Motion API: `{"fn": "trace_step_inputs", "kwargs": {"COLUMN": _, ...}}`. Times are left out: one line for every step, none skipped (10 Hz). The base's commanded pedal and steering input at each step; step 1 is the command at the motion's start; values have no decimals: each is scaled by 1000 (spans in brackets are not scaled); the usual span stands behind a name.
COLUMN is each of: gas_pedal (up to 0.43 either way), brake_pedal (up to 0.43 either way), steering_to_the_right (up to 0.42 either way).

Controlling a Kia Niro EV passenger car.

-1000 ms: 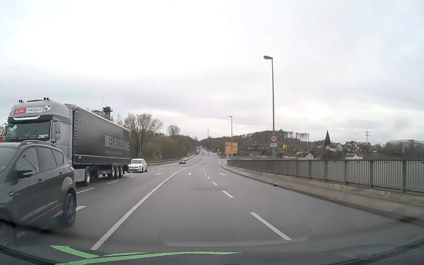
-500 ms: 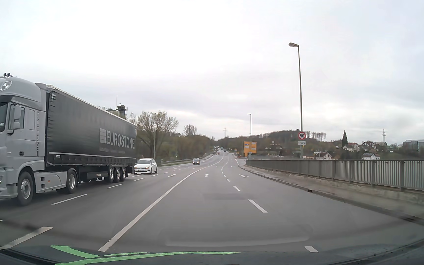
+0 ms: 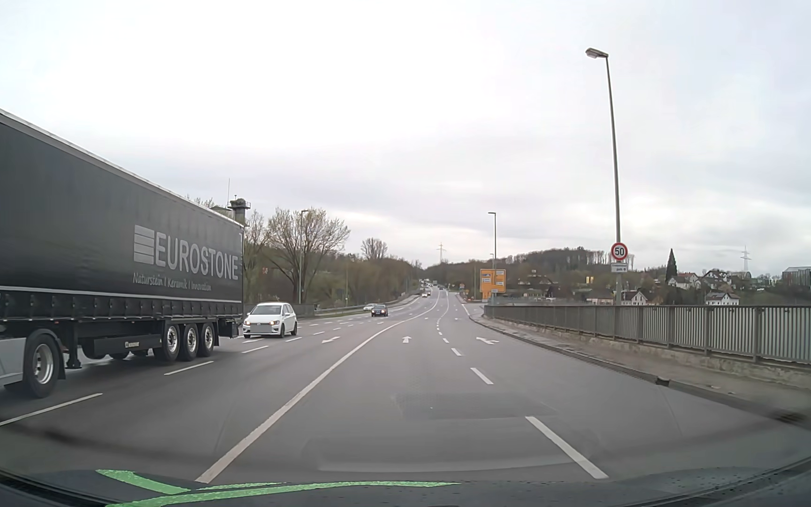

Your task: Follow the waypoints while adhering to traffic rules and regulations

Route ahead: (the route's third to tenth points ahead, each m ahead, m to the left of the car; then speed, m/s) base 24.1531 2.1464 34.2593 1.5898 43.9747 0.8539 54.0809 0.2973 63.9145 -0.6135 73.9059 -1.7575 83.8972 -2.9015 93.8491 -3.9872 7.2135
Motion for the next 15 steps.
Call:
{"fn": "trace_step_inputs", "kwargs": {"gas_pedal": 240, "brake_pedal": 0, "steering_to_the_right": -11}}
{"fn": "trace_step_inputs", "kwargs": {"gas_pedal": 240, "brake_pedal": 0, "steering_to_the_right": -10}}
{"fn": "trace_step_inputs", "kwargs": {"gas_pedal": 240, "brake_pedal": 0, "steering_to_the_right": -6}}
{"fn": "trace_step_inputs", "kwargs": {"gas_pedal": 240, "brake_pedal": 0, "steering_to_the_right": -4}}
{"fn": "trace_step_inputs", "kwargs": {"gas_pedal": 240, "brake_pedal": 0, "steering_to_the_right": -2}}
{"fn": "trace_step_inputs", "kwargs": {"gas_pedal": 240, "brake_pedal": 0, "steering_to_the_right": -1}}
{"fn": "trace_step_inputs", "kwargs": {"gas_pedal": 240, "brake_pedal": 0, "steering_to_the_right": 2}}
{"fn": "trace_step_inputs", "kwargs": {"gas_pedal": 240, "brake_pedal": 0, "steering_to_the_right": 5}}
{"fn": "trace_step_inputs", "kwargs": {"gas_pedal": 240, "brake_pedal": 0, "steering_to_the_right": 9}}
{"fn": "trace_step_inputs", "kwargs": {"gas_pedal": 228, "brake_pedal": 0, "steering_to_the_right": 10}}
{"fn": "trace_step_inputs", "kwargs": {"gas_pedal": 220, "brake_pedal": 0, "steering_to_the_right": 10}}
{"fn": "trace_step_inputs", "kwargs": {"gas_pedal": 220, "brake_pedal": 0, "steering_to_the_right": 11}}
{"fn": "trace_step_inputs", "kwargs": {"gas_pedal": 220, "brake_pedal": 0, "steering_to_the_right": 12}}
{"fn": "trace_step_inputs", "kwargs": {"gas_pedal": 220, "brake_pedal": 0, "steering_to_the_right": 13}}
{"fn": "trace_step_inputs", "kwargs": {"gas_pedal": 189, "brake_pedal": 0, "steering_to_the_right": 10}}
